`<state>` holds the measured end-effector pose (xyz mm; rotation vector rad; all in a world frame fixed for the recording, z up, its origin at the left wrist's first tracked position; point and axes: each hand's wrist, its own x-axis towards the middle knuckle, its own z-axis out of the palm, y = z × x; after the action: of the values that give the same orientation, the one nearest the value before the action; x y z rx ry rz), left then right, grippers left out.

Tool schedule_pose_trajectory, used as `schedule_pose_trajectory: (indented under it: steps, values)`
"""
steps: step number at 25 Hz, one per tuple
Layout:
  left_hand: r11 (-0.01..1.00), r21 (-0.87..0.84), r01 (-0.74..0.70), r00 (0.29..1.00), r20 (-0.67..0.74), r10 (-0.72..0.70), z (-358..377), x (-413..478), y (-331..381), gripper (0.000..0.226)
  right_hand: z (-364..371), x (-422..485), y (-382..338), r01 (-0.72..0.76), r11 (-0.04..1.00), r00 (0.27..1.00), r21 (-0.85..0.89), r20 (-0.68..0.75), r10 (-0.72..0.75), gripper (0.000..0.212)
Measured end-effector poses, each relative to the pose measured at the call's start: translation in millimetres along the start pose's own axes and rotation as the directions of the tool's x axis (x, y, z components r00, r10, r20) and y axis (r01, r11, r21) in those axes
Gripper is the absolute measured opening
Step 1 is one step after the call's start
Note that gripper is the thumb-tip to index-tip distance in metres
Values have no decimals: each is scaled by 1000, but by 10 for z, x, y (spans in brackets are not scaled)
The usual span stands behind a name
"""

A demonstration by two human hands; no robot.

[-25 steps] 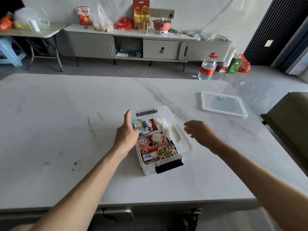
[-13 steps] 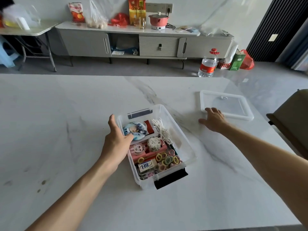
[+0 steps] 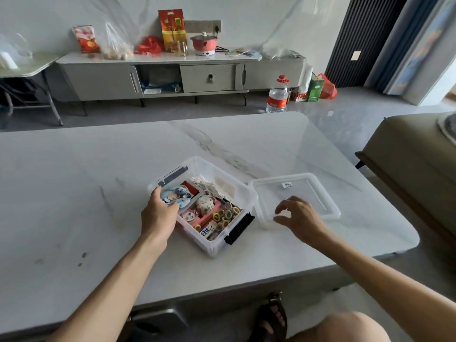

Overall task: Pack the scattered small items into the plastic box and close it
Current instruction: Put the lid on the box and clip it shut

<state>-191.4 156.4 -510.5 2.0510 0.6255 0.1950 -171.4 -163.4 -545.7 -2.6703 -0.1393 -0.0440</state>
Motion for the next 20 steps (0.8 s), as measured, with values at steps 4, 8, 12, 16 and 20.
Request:
schedule_pose_trajectory:
  steps: [4, 8, 12, 16, 20]
  values:
    - [989, -125, 75, 997, 40, -70, -73, -201, -59, 60, -345, 50, 393, -442, 877, 891, -189, -207, 405, 47]
    - [956, -246, 162, 986, 72, -149, -70, -196, -80, 54, -350, 30, 602, -637, 742, 771, -209, -165, 615, 35]
    - [978, -144, 151, 988, 27, -149, -26, -234, -58, 51, -349, -14, 580, -659, 741, 749, -130, -209, 629, 33]
    - [990, 45, 132, 989, -78, -128, -16, -351, 18, 53, -399, -115, 540, -640, 765, 733, 71, -242, 636, 21]
    - [972, 222, -80, 986, -126, 110, -47, -530, 177, 51, -649, -116, 332, -522, 813, 764, 259, -282, 581, 37]
